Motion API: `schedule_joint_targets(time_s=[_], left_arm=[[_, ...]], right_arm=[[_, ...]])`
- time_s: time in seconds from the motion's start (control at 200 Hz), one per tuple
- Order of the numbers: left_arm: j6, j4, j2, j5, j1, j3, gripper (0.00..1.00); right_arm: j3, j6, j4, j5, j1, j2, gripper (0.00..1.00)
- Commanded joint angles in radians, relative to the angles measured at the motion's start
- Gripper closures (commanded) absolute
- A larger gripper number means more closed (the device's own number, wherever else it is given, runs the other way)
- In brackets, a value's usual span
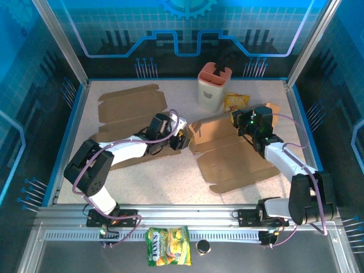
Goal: Fold the paper box
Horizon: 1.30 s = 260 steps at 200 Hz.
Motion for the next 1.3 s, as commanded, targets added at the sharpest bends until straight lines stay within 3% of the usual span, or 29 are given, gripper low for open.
schedule_joint_targets(time_s=[0.0,0.27,0.475,0.825,1.186,1.296], left_arm=[[0.037,0.040,-0.034,0.036,-0.026,-0.024,0.45],[0.048,0.046,-0.079,0.043,-0.067,-0.027,0.46],[0.069,0.037,-0.079,0.044,-0.071,-0.033,0.53],[0.089,0.051,-0.067,0.059,-0.079,-0.083,0.51],[0.101,0.039,-0.107,0.050,-0.127,-0.091,0.54],[0.067,0.042,-0.149,0.042,-0.124,-0.099,0.49]], right_arm=[[-0.005,-0.014,0.049,-0.019,-0.013,0.005,1.00],[0.009,0.009,0.084,-0.034,-0.017,0.016,1.00],[-0.027,0.003,0.144,-0.061,-0.017,0.018,1.00],[-0.136,-0.036,0.164,-0.110,-0.026,-0.048,1.00],[-0.098,-0.034,0.233,-0.147,-0.046,0.006,1.00],[-0.094,-0.021,0.255,-0.153,-0.048,0.005,1.00]])
